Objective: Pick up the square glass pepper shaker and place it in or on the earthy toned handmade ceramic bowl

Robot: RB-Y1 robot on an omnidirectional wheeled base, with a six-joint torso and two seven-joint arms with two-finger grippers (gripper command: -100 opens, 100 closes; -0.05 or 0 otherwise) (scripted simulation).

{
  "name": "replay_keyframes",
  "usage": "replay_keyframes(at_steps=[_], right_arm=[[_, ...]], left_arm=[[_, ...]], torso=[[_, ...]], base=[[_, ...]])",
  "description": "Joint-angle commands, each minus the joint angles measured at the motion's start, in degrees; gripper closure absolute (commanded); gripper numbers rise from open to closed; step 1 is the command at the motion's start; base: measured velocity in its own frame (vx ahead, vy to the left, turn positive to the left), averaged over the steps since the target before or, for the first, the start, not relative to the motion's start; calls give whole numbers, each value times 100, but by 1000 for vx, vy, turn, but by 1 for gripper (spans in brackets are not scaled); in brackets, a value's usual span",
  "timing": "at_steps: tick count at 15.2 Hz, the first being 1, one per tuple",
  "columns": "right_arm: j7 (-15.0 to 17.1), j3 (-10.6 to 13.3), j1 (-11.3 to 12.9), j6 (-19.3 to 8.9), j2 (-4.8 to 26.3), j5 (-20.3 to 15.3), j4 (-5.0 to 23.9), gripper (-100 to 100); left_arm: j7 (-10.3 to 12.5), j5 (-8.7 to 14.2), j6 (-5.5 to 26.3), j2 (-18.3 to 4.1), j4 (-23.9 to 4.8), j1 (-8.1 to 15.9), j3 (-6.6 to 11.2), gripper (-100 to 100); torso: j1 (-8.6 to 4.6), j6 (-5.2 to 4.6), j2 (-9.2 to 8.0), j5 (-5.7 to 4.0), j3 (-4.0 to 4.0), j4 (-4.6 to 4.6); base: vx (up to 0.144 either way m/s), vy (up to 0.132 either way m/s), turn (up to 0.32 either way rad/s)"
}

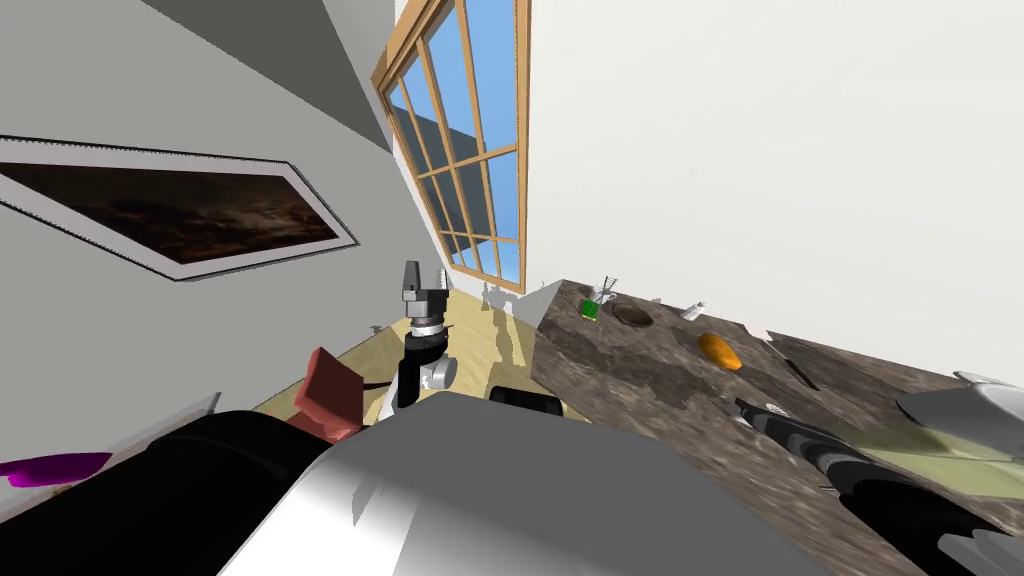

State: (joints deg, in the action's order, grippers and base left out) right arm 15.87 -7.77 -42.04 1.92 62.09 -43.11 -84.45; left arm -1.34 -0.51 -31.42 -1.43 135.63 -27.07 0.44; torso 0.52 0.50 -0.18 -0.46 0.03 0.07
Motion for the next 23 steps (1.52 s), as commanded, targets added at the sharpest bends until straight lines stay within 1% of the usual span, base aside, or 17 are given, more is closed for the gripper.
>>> replay_keyframes(at_steps=[1,3,4,9,11,13,15,16,19,23], right_arm=[[-164,25,92,-41,-125,137,35,100],[-269,16,156,-88,-191,229,83,100],[-372,5,227,-130,-247,318,143,100],[-649,-30,452,-221,-361,554,344,100],[-768,-53,584,-230,-349,640,465,100],[-793,-85,701,-175,-215,620,618,100],[-769,-108,761,-122,-104,569,728,100],[-724,-135,826,-55,28,497,866,100],[-628,-180,927,63,246,364,1110,100],[-474,-239,1051,226,533,171,1441,100]], left_arm=[[0,0,0,0,0,0,0,0],[0,0,0,1,0,1,-1,0],[0,0,0,1,0,0,-1,0],[0,0,0,0,0,-1,0,0],[0,0,0,0,0,-1,0,0],[0,0,0,-1,0,-1,1,0],[0,0,0,-1,1,-2,2,0],[0,0,0,-2,1,-2,2,0],[0,0,0,-3,0,-2,3,0],[0,0,0,-3,1,-3,3,0]], torso=[[0,0,0,0,0,0],[32,32,22,-24,-15,9],[32,36,36,-27,-25,14],[3,53,87,-30,-54,24],[-1,56,88,-29,-55,25],[-10,60,87,-26,-55,25],[-39,48,82,-24,-52,24],[-56,42,80,-27,-51,24],[-98,42,84,-31,-52,24],[-108,36,88,-35,-55,26]], base=[[-119,185,329],[-90,200,374],[-58,180,344],[-5,145,339],[1,121,350],[1,74,288],[12,-11,149],[19,-55,148],[39,-101,141],[46,-108,89]])
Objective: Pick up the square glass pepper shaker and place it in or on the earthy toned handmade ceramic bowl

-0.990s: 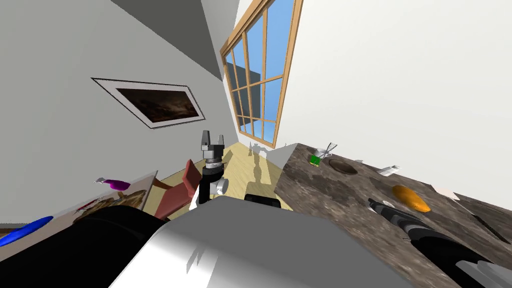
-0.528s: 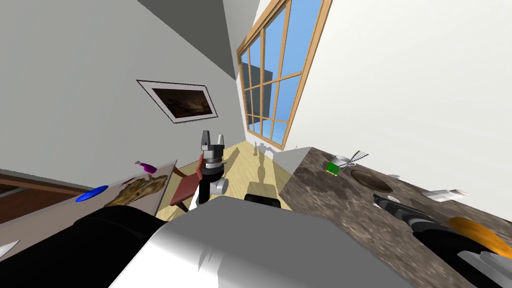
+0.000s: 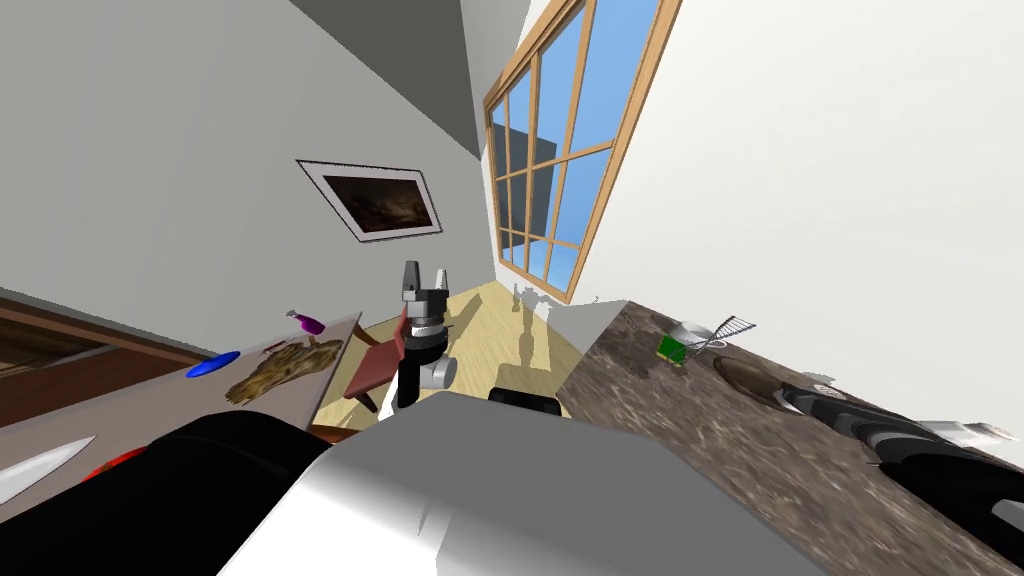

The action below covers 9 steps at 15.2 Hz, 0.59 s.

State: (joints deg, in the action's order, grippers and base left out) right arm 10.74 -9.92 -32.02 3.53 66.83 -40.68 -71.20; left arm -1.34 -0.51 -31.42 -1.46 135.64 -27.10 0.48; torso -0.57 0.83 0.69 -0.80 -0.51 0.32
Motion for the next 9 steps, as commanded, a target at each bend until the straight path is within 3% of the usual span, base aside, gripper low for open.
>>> replay_keyframes(at_steps=[1,5,6,7,9], right_arm=[[76,-38,74,104,125,-119,190,100],[197,-77,148,221,324,-263,414,100],[179,-66,95,166,301,-211,314,100],[190,-68,103,174,318,-219,329,-100],[190,-69,103,173,319,-219,328,-100]], left_arm=[[0,0,0,0,0,0,0,0],[0,0,0,0,0,0,0,0],[0,0,0,0,0,0,0,0],[0,0,0,1,0,0,0,0],[0,0,0,1,0,0,-1,0]], torso=[[0,0,0,0,0,0],[9,-7,-7,-1,4,-1],[14,-9,-10,-1,6,-2],[25,-11,-15,-4,9,-3],[42,-12,-23,0,13,-5]], base=[[45,-110,76],[32,-89,41],[11,-46,17],[6,-20,7],[3,-8,2]])
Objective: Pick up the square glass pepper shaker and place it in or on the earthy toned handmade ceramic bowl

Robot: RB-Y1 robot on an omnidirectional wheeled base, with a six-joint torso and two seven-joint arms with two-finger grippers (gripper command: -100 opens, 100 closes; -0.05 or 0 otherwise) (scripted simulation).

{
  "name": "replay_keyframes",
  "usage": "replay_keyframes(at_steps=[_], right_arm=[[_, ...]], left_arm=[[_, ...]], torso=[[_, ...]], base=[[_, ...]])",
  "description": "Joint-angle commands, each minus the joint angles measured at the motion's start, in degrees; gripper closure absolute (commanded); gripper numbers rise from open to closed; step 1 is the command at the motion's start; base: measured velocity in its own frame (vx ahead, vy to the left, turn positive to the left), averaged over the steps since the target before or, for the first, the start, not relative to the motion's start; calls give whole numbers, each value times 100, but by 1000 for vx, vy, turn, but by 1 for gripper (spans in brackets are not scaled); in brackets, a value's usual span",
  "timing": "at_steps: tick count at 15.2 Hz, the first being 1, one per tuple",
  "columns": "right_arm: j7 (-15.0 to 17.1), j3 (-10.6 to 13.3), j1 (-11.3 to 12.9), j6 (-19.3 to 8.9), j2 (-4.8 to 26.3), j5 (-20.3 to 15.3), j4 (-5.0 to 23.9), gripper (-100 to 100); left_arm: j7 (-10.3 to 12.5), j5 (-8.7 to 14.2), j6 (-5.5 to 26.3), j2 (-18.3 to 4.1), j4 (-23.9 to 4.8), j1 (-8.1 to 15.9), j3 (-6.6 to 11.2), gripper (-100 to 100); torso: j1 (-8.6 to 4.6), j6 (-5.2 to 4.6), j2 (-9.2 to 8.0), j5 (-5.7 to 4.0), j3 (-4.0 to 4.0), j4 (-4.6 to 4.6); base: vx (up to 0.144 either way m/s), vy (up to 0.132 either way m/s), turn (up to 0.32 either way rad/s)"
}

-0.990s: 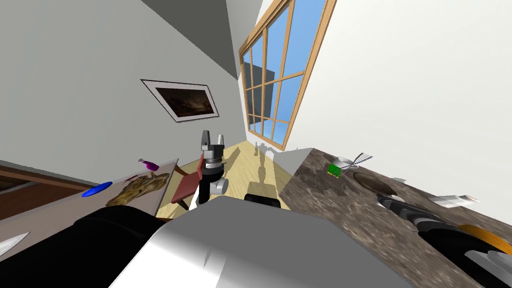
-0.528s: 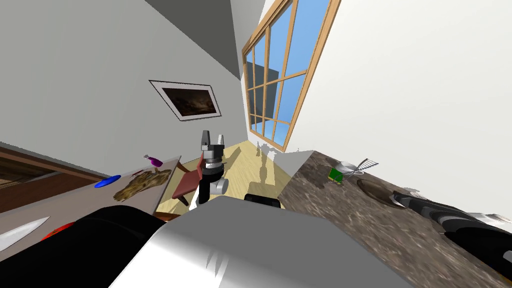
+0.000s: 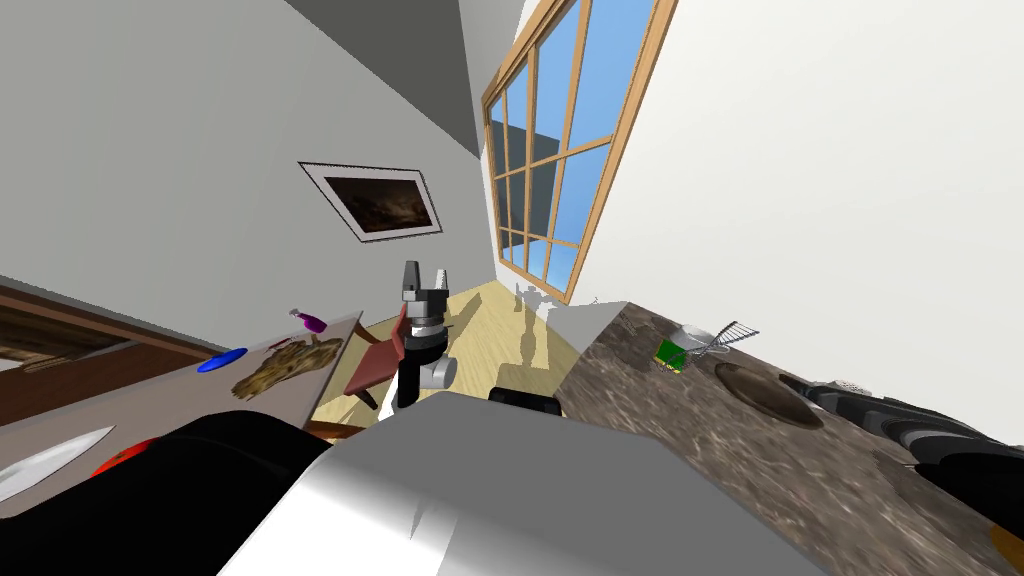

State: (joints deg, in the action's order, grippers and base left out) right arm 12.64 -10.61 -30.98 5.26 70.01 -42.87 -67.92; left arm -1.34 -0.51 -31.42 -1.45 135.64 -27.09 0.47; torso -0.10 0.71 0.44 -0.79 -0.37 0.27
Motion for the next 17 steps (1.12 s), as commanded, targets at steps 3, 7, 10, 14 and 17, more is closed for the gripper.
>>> replay_keyframes(at_steps=[3,7,10,14,17], right_arm=[[133,-72,-88,56,198,32,-46,-100],[399,-216,-264,169,594,96,-139,-100],[598,-324,-396,254,890,145,-209,-100],[665,-347,-511,183,962,181,-312,-100],[665,-347,-511,183,963,181,-312,-100]], left_arm=[[0,0,0,0,0,0,0,0],[0,0,0,1,0,0,0,0],[0,0,0,0,0,0,0,0],[0,0,0,0,0,0,0,0],[0,0,0,0,0,0,0,0]], torso=[[5,0,-2,1,1,-1],[26,-3,-1,9,1,-1],[27,-2,2,9,-1,0],[17,0,0,5,0,0],[9,0,-2,3,1,0]], base=[[2,3,-28],[13,38,-144],[14,35,-117],[6,16,-37],[0,0,0]])
